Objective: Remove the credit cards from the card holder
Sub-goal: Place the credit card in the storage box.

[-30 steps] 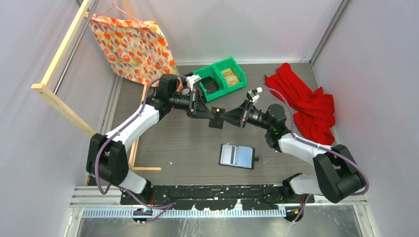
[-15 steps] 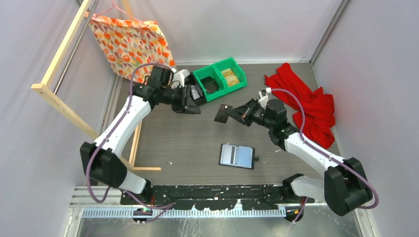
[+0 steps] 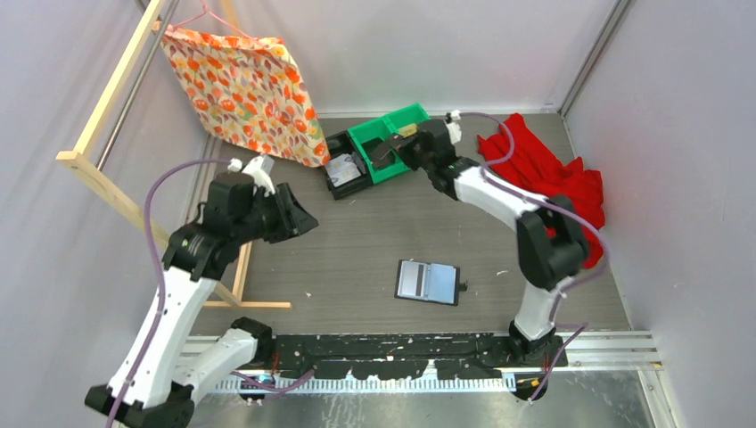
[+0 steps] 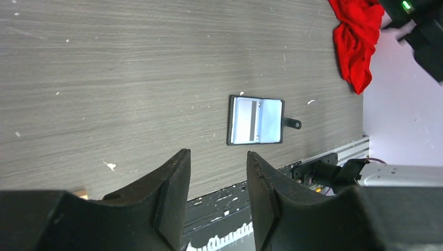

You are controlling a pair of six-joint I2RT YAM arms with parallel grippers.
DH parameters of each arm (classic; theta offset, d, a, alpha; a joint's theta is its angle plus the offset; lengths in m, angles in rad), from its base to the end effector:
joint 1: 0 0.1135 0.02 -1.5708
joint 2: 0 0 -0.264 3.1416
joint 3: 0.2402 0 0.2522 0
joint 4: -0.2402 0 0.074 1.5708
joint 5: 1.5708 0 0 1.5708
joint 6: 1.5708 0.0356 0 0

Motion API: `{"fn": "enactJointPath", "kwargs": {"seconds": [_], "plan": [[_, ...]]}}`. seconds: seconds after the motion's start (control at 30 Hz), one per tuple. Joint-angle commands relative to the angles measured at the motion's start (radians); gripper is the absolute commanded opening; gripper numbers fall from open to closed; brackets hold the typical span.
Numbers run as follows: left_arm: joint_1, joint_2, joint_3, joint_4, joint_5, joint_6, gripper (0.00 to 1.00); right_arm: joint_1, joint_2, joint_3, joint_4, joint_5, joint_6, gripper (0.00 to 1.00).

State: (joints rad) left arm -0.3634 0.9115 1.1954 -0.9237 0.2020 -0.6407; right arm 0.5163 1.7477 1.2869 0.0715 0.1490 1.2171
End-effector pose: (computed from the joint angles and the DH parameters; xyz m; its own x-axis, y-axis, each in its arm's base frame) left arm 0.1507 -0.0650 0.3834 -0.7455 -0.3430 -0.5715 0.0662 0.8151 -0.5756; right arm 0.3623 0.1996 0.2767 -0.4602 0.8055 -0.3733 0.1819 0.4971 0.8484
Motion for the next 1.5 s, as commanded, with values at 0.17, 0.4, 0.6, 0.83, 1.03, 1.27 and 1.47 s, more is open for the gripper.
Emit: {"fn": "enactJointPath", "kwargs": {"seconds": [0.17,0.4,0.6,0.83,1.03,1.27,1.47], "plan": [[0.003,-0.145,0.003,-0.081,-0.09,-0.006,0.45,0.016,0.356,0.382,-0.121,0.218,0.049,0.01],[0.003,-0.19,-0.015,-0.092,-0.114,-0.005,0.46,0.02,0.483,0.515,-0.147,0.219,0.06,0.01],[0.003,-0.197,-0.016,-0.112,-0.143,0.001,0.46,0.02,0.59,0.636,-0.173,0.215,0.103,0.01],[0.003,-0.152,0.005,-0.124,-0.116,0.035,0.47,0.037,0.636,0.696,-0.183,0.189,0.094,0.41],[0.003,-0.089,-0.01,-0.101,-0.049,0.06,0.46,0.033,0.521,0.551,-0.104,0.192,0.065,0.51],[0.003,-0.079,-0.13,0.074,0.059,0.041,0.46,0.008,0.255,0.279,0.001,0.073,-0.045,0.52],[-0.007,0.035,-0.258,0.187,0.184,0.035,0.43,-0.084,-0.086,-0.043,-0.096,-0.059,-0.265,0.52]]}}
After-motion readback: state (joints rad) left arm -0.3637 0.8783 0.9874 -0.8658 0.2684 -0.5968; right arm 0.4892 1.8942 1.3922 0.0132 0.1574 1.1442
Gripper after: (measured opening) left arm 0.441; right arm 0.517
